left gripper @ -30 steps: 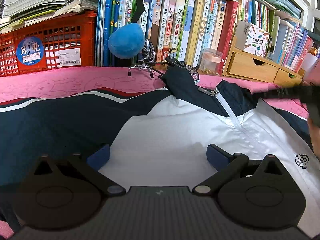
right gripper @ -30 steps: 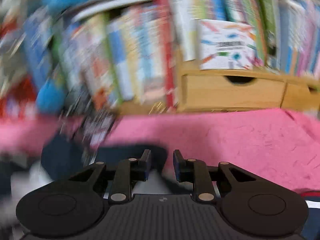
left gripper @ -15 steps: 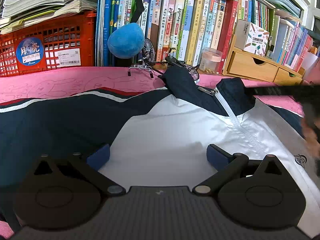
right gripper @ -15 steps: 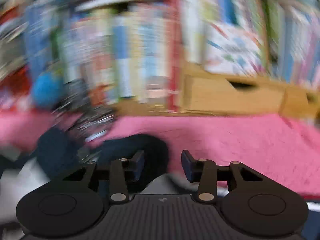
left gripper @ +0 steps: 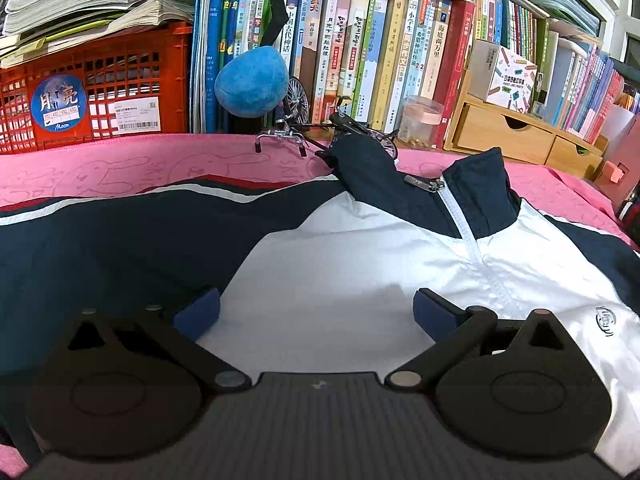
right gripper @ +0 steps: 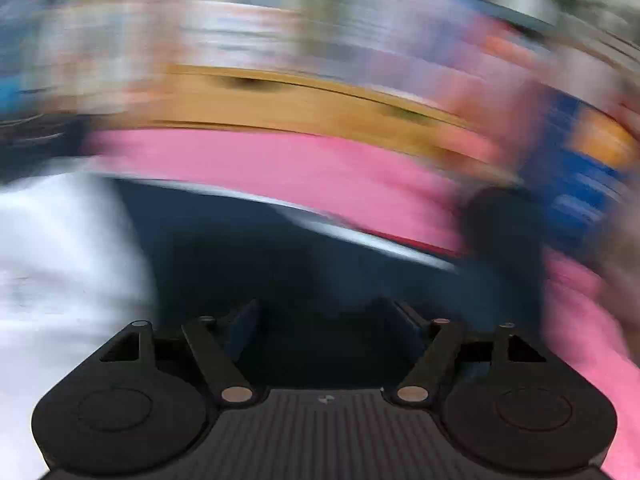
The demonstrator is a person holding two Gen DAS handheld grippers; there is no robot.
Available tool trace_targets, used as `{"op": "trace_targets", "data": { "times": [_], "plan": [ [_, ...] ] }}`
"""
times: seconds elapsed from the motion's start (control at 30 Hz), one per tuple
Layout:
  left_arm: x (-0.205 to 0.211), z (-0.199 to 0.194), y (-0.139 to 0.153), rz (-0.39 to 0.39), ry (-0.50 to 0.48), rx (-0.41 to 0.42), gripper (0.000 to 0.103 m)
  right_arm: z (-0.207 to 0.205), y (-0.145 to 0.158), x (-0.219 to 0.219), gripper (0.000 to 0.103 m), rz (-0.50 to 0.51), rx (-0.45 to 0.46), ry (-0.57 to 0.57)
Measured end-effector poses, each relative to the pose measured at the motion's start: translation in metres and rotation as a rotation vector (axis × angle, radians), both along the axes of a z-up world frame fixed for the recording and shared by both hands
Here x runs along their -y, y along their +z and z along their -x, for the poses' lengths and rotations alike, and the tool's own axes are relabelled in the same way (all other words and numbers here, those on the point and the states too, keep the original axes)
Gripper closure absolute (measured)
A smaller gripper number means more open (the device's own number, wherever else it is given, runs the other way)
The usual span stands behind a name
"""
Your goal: Fold clothes
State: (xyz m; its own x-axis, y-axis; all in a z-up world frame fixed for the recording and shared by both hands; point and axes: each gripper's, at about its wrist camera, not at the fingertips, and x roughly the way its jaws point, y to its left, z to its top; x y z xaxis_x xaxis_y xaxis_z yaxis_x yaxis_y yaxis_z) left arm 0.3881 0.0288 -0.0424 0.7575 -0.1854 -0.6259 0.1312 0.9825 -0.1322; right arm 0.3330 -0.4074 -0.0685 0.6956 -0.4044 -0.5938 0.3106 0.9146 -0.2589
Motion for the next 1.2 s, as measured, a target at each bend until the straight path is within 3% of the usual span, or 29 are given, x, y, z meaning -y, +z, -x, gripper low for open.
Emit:
{"op": "trace_targets", "data": {
  "times": [0.03,0.1,0.2,0.3,0.43,0.53,0.6,0.63,0.7,0.83,1.03,1.07,1.1,1.13,1.2],
  "plan": [
    [0.0,0.0,0.0,0.0,0.0,0.0,0.0,0.002,-0.001,0.028,0.034,0.041,-0.009,-0.125],
    [0.0,0.0,0.0,-0.002,-0.001,-0.001,0.0,0.015,0.006,0.064,0.041,-0.023,0.011,-0.236],
    [0.0,0.0,0.0,-0.005,-0.001,-0.001,0.0,0.034,0.021,0.07,0.04,-0.088,0.105,-0.19],
    [0.0,0.0,0.0,-0.006,-0.002,-0.003,0.0,0.036,0.027,0.066,0.039,-0.124,0.134,-0.089],
    [0.001,0.0,0.0,-0.009,-0.003,-0.004,0.0,0.0,0.022,0.058,0.039,-0.14,0.126,-0.018],
    [0.0,0.0,0.0,-0.004,-0.003,-0.004,0.0,-0.027,0.024,0.078,0.039,-0.048,0.082,-0.049],
    [0.0,0.0,0.0,-0.004,-0.003,-0.004,0.0,-0.029,0.04,0.105,0.042,0.052,0.096,-0.156],
    [0.0,0.0,0.0,-0.006,-0.004,-0.006,0.0,-0.023,0.05,0.12,0.043,0.042,0.132,-0.214],
    [0.001,0.0,0.0,-0.01,-0.005,-0.006,0.0,0.003,0.071,0.147,0.046,-0.077,0.248,-0.281],
    [0.0,0.0,0.0,-0.01,-0.006,-0.008,0.0,0.05,0.081,0.18,0.038,-0.35,0.361,-0.218],
    [0.0,0.0,-0.001,-0.011,-0.005,-0.01,0.0,0.095,0.025,0.238,0.037,-0.87,0.43,-0.421],
    [0.0,0.0,-0.001,-0.011,-0.005,-0.01,0.0,0.095,0.017,0.241,0.037,-0.878,0.397,-0.43],
    [0.0,0.0,-0.001,-0.011,-0.005,-0.011,0.0,0.091,0.016,0.233,0.037,-0.794,0.331,-0.396],
    [0.0,0.0,-0.001,-0.012,-0.005,-0.009,0.0,0.088,0.015,0.223,0.037,-0.704,0.264,-0.359],
    [0.0,-0.001,-0.001,-0.013,-0.006,-0.009,0.0,0.079,0.017,0.187,0.033,-0.422,0.131,-0.241]
  ]
}}
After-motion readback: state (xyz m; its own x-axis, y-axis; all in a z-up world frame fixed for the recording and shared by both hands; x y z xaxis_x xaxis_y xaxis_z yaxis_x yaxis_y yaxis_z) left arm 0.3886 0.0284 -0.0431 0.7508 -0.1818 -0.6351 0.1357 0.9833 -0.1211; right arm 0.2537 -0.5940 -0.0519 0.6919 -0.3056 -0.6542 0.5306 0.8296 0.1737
